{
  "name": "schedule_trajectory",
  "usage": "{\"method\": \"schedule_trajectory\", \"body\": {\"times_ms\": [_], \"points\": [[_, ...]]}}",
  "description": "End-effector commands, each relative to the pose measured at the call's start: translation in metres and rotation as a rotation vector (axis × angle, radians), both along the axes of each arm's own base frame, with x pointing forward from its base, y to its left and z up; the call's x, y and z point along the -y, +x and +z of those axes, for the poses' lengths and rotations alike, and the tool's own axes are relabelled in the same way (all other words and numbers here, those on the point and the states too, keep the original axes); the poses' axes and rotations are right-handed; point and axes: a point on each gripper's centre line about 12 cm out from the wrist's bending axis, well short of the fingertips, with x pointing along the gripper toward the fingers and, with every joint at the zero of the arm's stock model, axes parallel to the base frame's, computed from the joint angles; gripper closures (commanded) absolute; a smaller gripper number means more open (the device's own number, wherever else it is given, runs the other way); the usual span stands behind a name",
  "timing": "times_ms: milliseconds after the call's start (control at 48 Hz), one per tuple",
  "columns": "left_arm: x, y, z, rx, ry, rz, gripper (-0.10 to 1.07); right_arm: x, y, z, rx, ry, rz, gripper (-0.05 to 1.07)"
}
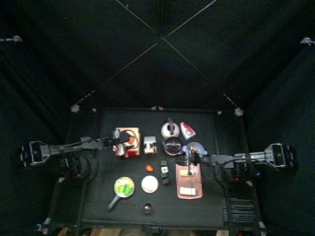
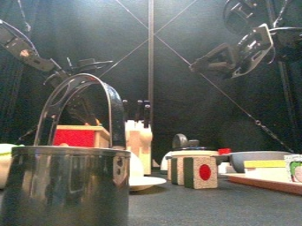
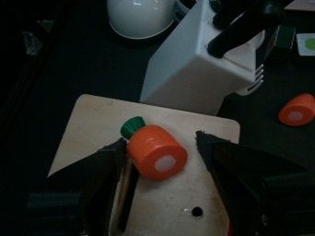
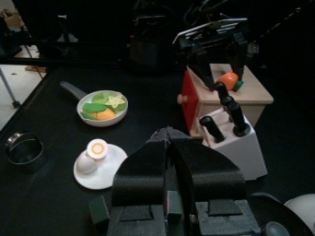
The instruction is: Grab carrot top
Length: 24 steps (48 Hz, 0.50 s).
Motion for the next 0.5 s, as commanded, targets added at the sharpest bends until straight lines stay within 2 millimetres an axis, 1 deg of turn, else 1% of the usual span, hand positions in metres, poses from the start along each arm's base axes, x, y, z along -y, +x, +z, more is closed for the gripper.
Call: {"method": "schedule_trajectory", "body": {"times_ms": [0,354,438,479], "points": [[-0.0023,0.0038,0.0063,0.03,-0.003,0.011,0.02,0.0006,0.0008,0.0051,0.019,0.001,-0.003,0.75],[-0.0025,0.0044,0.0009,0.023,-0.031,0.027,0.03,0.0007,0.0011,0.0056,0.02,0.001,-0.003,0.75],[-0.0025,0.0044,0.0009,0.024,-0.035,0.029,0.05,0.0006,0.0011,0.0058,0.022,0.001,-0.003,0.75],[-0.0025,0.0044,0.0009,0.024,-0.035,0.029,0.08,0.0007,0.0011,0.0056,0.02,0.001,-0.003,0.75]]}}
